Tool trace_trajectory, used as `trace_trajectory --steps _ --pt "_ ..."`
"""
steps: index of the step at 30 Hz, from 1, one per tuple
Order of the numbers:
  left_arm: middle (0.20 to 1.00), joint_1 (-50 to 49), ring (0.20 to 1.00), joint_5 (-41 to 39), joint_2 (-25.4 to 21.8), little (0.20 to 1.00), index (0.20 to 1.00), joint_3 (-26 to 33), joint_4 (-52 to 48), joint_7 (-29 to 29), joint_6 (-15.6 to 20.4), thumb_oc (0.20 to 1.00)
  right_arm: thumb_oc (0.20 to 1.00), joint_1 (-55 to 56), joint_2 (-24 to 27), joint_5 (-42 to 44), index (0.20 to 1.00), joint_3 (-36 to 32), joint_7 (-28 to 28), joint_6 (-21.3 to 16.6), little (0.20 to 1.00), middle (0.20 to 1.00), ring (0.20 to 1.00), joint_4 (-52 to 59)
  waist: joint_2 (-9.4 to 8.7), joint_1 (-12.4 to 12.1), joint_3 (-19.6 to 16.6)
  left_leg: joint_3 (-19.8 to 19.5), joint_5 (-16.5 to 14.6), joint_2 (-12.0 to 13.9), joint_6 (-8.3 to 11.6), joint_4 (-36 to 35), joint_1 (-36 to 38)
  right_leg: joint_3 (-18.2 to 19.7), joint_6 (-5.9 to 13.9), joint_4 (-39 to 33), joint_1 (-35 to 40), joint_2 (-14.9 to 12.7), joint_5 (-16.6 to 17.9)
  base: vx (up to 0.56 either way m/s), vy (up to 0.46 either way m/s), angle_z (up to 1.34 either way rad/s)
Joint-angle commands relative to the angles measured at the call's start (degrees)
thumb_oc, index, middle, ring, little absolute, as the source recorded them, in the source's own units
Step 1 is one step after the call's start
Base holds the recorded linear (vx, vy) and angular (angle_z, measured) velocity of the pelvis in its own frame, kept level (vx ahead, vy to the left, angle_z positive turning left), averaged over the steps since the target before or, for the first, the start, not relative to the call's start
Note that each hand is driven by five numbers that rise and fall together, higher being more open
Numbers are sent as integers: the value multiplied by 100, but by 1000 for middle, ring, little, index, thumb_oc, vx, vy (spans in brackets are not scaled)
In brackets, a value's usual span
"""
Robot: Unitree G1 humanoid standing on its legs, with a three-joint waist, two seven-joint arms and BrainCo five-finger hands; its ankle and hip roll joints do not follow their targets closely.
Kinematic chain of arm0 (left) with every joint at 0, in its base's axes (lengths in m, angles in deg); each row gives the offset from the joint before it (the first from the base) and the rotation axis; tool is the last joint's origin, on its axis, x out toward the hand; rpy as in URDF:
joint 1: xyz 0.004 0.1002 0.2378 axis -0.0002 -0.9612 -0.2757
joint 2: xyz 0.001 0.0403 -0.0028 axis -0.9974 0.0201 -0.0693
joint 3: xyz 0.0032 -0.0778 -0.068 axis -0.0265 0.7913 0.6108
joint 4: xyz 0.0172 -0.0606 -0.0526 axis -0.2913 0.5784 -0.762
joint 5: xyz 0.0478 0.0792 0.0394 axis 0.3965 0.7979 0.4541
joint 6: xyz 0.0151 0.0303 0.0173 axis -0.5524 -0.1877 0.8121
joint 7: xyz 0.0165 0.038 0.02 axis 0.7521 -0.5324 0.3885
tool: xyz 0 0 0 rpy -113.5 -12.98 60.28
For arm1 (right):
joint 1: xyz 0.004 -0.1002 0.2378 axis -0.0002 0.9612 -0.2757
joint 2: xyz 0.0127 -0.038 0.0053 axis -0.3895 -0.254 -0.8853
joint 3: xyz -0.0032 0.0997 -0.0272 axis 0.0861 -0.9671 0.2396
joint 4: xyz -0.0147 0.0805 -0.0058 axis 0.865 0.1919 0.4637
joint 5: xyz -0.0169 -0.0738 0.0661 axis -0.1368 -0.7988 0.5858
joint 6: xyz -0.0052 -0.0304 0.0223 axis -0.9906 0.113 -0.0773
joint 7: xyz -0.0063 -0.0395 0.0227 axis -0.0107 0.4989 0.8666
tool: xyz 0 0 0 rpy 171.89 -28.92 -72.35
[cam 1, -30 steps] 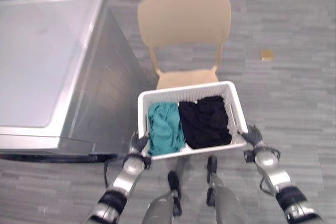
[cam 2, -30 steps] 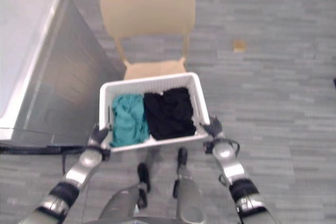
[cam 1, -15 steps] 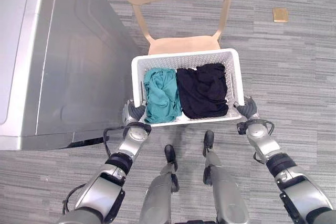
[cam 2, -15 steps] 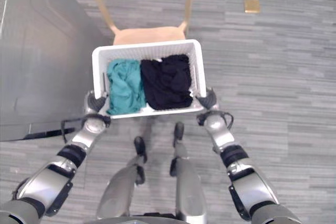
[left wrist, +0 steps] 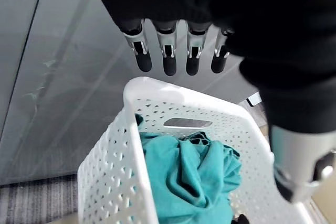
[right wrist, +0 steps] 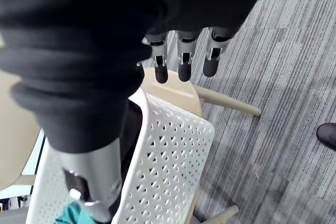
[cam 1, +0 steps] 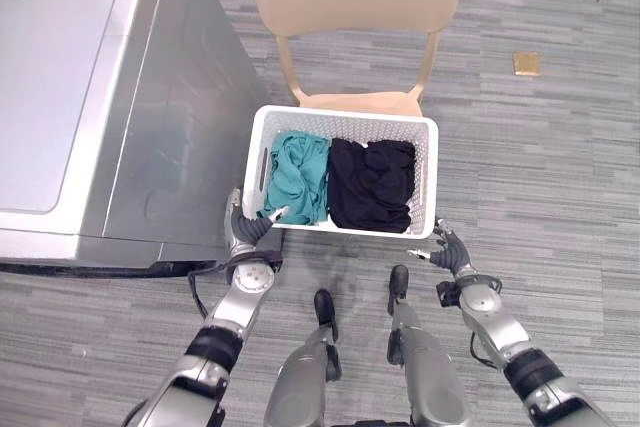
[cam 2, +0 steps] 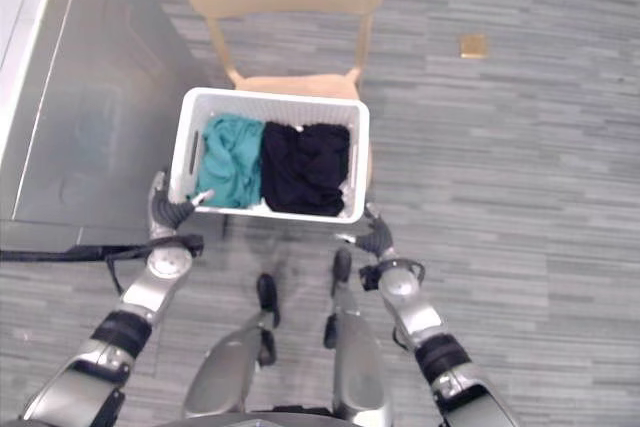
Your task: Grab the laundry basket,head to the washer,open it,put in the laundry and shut it.
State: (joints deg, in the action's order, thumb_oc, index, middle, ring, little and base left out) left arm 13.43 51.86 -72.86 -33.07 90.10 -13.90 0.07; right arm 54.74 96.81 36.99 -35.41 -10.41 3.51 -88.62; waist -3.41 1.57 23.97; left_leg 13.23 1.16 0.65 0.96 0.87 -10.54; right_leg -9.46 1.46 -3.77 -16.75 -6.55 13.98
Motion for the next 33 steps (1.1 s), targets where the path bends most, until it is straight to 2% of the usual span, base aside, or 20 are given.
trace_trajectory --steps 1,8,10,15,17,20,22,23,24,28,29,31,33 --pt "1000 -30 1000 128 -37 1000 1000 149 15 222 395 1000 1000 -90 193 75 1000 -345 -104 -345 1000 1000 1000 307 241 -34 -423 -162 74 163 127 -105 -240 -149 733 927 257 -284 -1461 0 0 0" --pt "1000 -1054 1000 -39 -84 1000 1000 590 -420 842 422 1000 1000 646 587 -115 1000 -1004 -378 -332 1000 1000 1000 745 258 -39 -576 -125 26 90 97 -232 11 -234 796 910 467 -336 -1493 10 11 0" --pt "1000 -1818 1000 -119 -87 1000 1000 780 -241 1319 299 1000 1000 1246 785 -522 1000 -1294 -635 -207 1000 1000 1000 727 270 -46 -688 -127 -96 52 40 -183 228 -284 851 1008 648 -385 -1579 19 38 1" --pt "1000 -2238 1000 -66 -67 1000 1000 785 138 1579 193 1000 1000 1523 810 -822 1000 -1279 -815 -145 1000 1000 1000 399 324 -59 -721 -150 -143 74 -5 -35 365 -329 856 1410 699 -392 -1726 -31 -7 -5" --pt "1000 -2428 1000 -88 13 1000 1000 808 732 1739 137 1000 1000 1565 734 -1132 1000 -1065 -879 -166 1000 1000 1000 -150 359 -65 -785 -225 -110 102 -3 -53 539 -236 852 1853 795 -179 -1968 -53 -105 9" --pt "1000 -2517 1000 -121 84 1000 1000 862 1189 1752 114 1000 1000 1527 597 -1177 1000 -821 -921 -155 1000 1000 1000 -671 334 -187 -909 -291 3 78 56 -114 592 -327 714 1576 1149 19 -2115 -41 -150 19" --pt "1000 -2485 1000 -117 92 1000 1000 866 1432 1732 130 1000 1000 1477 530 -1135 1000 -655 -954 -148 1000 1000 1000 -907 328 -270 -985 -381 143 78 145 -106 481 -186 606 1148 1292 203 -2118 -86 -161 39" --pt "1000 -2494 1000 -106 95 1000 1000 849 1466 1746 138 1000 1000 1472 532 -1131 1000 -615 -962 -140 1000 1000 1000 -949 339 -312 -988 -392 160 74 165 -82 455 -232 577 1021 1349 207 -2115 -204 -119 36" --pt "1000 -2438 1000 -125 140 1000 1000 766 1651 1787 125 1000 1000 1399 551 -1064 1000 -512 -945 -120 1000 1000 1000 -1052 384 -400 -917 -455 299 82 288 106 125 -415 520 762 1408 189 -2077 -174 -80 41" --pt "1000 -2340 1000 -73 166 1000 1000 680 1796 1795 131 1000 1000 1298 587 -1052 1000 -443 -915 -101 1000 1000 1000 -1145 436 -401 -881 -460 326 111 400 220 -90 -628 484 659 1339 116 -2026 -163 27 62" --pt "1000 -2321 1000 -54 184 1000 1000 625 1734 1818 130 1000 1000 1278 580 -1048 1000 -412 -885 -76 1000 1000 1000 -1153 427 -359 -907 -218 210 286 377 257 -39 -886 518 589 1276 -42 -1915 -111 93 61" --pt "1000 -2340 1000 -78 219 1000 1000 589 1727 1837 121 1000 1000 1297 563 -1019 1000 -420 -877 -75 1000 1000 1000 -1109 403 -295 -945 -121 134 515 380 291 97 -1062 538 568 1274 -178 -1839 -78 137 85" --pt "1000 -2308 1000 -109 266 1000 1000 551 1756 1831 114 1000 1000 1318 545 -973 1000 -446 -868 -67 1000 1000 1000 -1140 382 -208 -978 20 211 892 464 304 231 -1258 563 573 1327 -339 -1812 35 174 68"
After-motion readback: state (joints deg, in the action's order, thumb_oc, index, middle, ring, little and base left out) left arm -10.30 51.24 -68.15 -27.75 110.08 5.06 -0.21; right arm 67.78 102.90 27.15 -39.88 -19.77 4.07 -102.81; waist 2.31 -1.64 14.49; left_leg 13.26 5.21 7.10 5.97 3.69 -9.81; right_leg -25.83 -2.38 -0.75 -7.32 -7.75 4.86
